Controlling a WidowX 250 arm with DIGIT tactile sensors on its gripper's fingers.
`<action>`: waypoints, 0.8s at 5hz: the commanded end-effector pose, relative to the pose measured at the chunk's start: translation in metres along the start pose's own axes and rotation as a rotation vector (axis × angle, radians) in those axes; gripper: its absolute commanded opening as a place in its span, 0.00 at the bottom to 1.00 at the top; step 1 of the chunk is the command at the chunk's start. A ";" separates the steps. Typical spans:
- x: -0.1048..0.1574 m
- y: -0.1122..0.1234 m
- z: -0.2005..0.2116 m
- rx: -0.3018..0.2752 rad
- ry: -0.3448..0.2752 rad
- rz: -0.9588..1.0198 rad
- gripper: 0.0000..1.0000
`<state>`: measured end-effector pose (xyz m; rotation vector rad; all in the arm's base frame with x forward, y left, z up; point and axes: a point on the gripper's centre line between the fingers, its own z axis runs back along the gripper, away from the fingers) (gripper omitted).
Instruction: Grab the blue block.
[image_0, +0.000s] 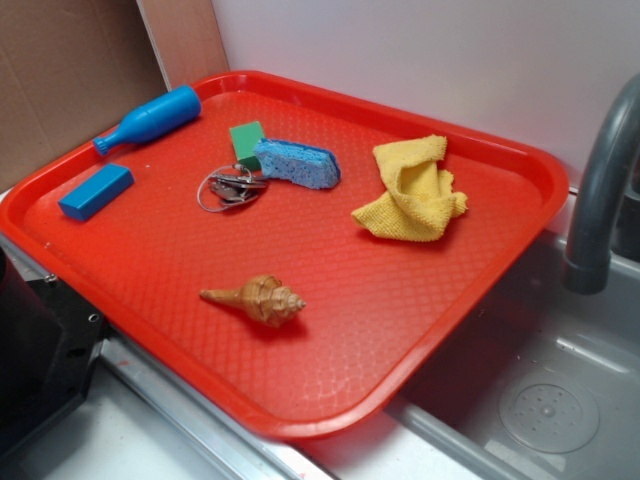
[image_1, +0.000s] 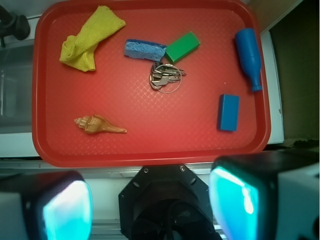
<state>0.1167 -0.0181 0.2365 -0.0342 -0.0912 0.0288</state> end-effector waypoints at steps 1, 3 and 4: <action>0.000 0.000 0.000 0.000 0.000 0.000 1.00; 0.049 0.103 -0.095 0.069 -0.021 0.266 1.00; 0.051 0.138 -0.125 0.076 -0.037 0.341 1.00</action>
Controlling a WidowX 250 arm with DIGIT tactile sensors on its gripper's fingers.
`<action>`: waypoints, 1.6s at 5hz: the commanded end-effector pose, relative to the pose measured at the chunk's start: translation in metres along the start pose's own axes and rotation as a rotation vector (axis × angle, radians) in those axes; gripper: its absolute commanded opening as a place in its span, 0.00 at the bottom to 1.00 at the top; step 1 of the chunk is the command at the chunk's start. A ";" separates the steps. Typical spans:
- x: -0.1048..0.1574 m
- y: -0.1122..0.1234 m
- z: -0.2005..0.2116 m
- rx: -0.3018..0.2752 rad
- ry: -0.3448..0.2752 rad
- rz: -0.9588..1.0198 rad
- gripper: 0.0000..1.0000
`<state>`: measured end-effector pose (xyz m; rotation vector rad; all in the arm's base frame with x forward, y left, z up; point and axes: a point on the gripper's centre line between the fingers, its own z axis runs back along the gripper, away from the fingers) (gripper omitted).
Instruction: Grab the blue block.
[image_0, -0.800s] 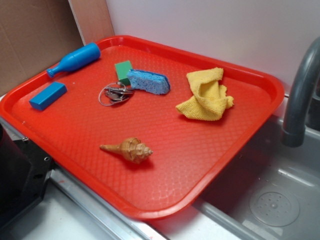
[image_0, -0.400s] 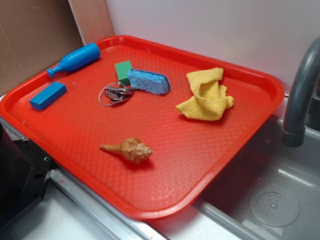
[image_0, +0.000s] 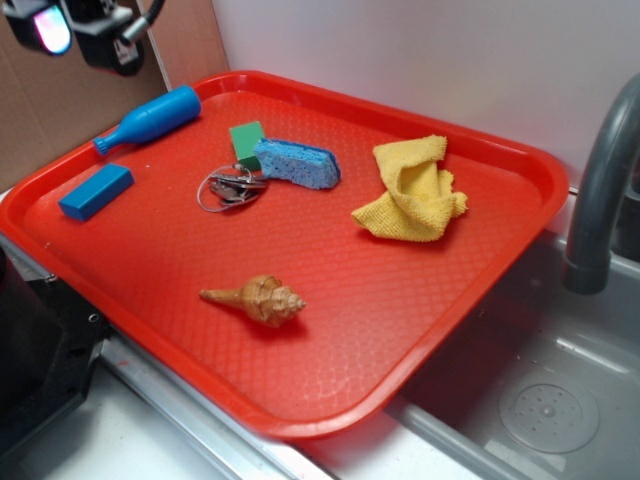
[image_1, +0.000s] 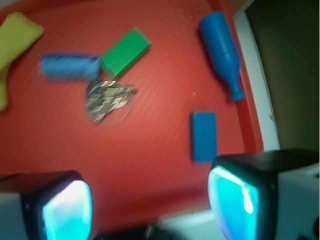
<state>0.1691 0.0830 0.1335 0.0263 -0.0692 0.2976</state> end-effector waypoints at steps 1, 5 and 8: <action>0.006 0.048 -0.042 0.005 -0.035 0.070 1.00; -0.004 0.035 -0.121 0.053 0.066 -0.120 0.57; -0.010 -0.017 -0.020 -0.009 0.028 -0.150 0.00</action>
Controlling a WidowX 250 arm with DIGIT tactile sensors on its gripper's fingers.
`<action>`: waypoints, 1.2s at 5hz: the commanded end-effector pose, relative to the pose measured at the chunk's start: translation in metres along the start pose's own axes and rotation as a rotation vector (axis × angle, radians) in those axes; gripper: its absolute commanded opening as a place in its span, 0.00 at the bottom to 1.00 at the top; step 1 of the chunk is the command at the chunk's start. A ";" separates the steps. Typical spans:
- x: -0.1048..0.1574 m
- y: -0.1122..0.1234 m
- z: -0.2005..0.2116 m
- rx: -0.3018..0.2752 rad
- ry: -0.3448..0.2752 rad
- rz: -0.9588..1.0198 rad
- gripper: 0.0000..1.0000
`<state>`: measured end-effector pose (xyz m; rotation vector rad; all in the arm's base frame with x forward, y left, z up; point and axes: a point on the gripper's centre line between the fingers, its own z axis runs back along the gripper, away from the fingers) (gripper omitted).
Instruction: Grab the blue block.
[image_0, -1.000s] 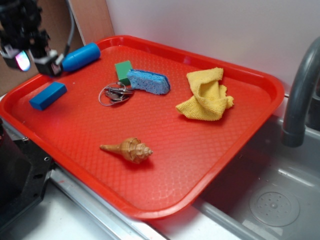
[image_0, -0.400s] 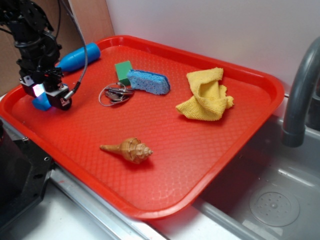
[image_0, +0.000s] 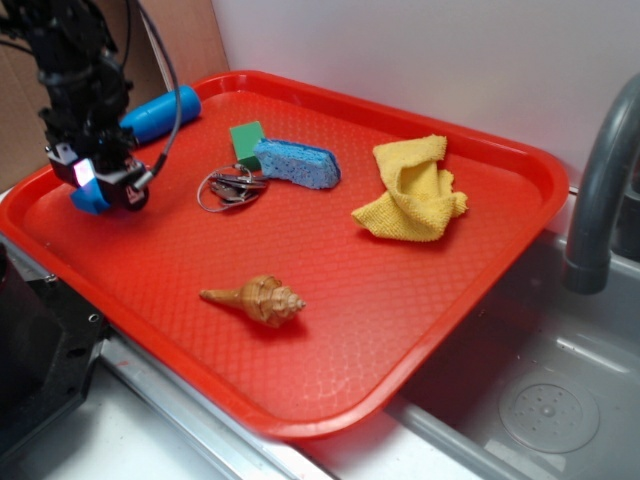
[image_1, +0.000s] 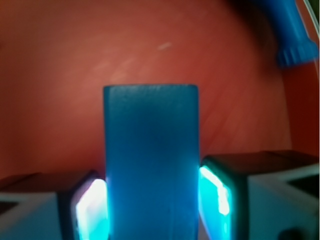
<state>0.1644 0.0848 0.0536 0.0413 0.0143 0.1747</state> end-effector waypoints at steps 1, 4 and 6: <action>-0.019 -0.042 0.100 -0.038 -0.088 -0.075 0.00; -0.039 -0.066 0.133 -0.028 -0.141 -0.134 0.00; -0.036 -0.065 0.128 -0.016 -0.131 -0.129 0.00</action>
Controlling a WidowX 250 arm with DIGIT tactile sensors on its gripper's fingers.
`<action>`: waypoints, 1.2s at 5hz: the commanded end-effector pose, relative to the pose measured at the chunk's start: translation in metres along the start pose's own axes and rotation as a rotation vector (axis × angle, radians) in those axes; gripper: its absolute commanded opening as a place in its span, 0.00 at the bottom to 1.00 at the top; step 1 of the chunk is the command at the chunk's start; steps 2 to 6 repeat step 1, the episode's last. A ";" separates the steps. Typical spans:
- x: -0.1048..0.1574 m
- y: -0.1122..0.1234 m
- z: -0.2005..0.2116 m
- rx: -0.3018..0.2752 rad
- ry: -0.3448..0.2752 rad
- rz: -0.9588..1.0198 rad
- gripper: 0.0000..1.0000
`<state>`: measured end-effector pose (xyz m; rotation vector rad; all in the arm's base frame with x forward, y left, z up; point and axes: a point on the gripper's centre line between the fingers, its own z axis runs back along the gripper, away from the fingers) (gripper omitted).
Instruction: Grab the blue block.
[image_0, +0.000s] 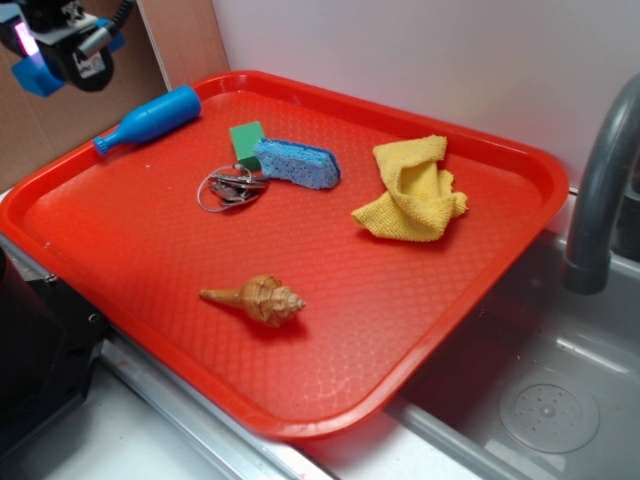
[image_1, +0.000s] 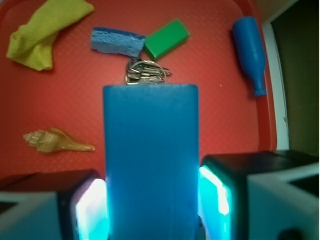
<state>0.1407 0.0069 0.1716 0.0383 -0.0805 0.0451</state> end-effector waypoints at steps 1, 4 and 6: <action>0.003 0.002 0.004 -0.008 -0.031 0.000 0.00; 0.003 0.002 0.004 -0.008 -0.031 0.000 0.00; 0.003 0.002 0.004 -0.008 -0.031 0.000 0.00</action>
